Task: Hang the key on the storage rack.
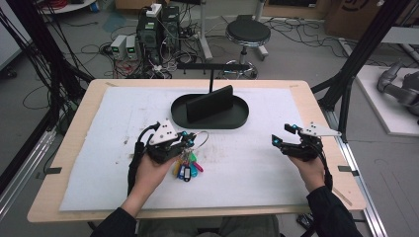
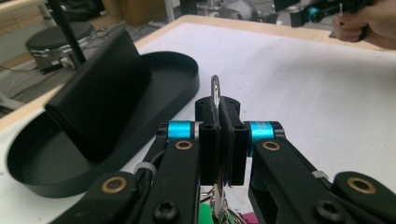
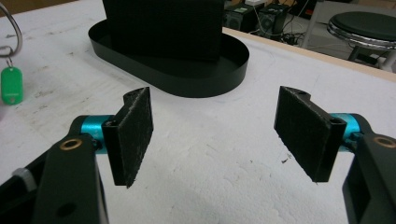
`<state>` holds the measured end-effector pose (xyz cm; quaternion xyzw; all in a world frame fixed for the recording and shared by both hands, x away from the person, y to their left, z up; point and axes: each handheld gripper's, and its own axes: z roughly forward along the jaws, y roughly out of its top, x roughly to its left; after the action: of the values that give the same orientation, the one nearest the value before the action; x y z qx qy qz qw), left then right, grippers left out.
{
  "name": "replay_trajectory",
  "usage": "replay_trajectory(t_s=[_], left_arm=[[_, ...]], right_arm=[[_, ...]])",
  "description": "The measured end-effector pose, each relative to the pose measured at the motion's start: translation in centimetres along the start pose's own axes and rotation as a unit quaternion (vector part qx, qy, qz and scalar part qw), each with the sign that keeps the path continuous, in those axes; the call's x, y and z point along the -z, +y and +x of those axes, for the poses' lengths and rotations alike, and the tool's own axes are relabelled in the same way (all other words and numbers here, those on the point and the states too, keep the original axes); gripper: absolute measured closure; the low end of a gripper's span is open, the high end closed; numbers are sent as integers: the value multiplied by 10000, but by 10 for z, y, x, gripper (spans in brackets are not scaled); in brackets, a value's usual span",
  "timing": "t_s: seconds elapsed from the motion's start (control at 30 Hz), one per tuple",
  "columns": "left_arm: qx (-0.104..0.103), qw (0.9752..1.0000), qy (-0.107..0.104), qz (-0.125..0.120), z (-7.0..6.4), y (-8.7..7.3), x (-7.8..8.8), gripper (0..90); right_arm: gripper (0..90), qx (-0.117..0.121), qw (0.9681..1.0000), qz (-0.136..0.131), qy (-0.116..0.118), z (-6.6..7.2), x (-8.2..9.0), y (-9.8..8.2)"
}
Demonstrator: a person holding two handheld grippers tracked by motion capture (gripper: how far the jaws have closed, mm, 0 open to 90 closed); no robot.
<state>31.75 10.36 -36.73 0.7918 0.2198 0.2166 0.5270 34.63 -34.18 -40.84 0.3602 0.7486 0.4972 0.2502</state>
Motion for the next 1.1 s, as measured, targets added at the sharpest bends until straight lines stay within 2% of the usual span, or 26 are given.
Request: replay_trajectory(t_s=[0.37, 0.67, 1.1], left_arm=[[-29, 9993, 273, -262, 12, 17, 12, 864], [-68, 9986, 420, -327, 21, 29, 17, 864], [16, 9966, 713, -413, 40, 43, 23, 864]], right_arm=[[284, -13, 10000, 4, -2, 0, 0, 0], [285, -27, 10000, 12, -3, -1, 0, 0], [284, -37, 10000, 2, 1, -2, -1, 0]])
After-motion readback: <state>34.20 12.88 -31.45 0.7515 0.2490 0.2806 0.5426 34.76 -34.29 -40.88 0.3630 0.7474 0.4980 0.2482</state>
